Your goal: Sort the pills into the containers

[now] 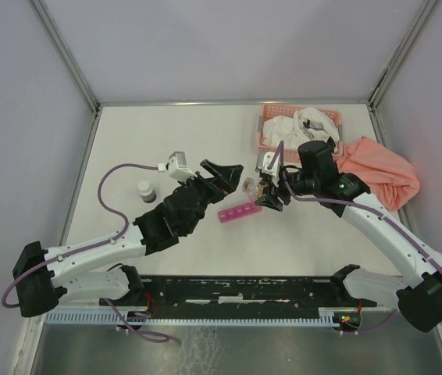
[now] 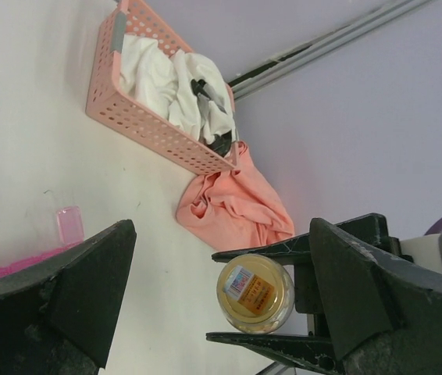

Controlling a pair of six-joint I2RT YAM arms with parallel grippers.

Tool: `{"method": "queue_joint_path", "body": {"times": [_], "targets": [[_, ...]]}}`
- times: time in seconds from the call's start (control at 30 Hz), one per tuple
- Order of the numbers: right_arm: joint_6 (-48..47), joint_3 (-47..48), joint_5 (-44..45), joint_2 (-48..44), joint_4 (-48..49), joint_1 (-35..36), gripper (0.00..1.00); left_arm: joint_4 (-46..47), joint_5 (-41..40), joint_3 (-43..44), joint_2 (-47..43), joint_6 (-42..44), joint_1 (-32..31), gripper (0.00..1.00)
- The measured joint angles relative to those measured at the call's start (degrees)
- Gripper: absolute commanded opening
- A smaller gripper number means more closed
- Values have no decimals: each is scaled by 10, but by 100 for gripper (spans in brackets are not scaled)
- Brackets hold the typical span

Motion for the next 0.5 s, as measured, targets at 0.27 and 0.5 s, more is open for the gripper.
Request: {"method": "queue_joint_path", "body": {"times": [0.27,0.5], "targets": [[-8,0,19,1,-2,8,3,-21,-1,21,36,-7,-9,96],[-10,0,30,3,-2,11,3,-47,-12,55,66,-21,-18,92]]}}
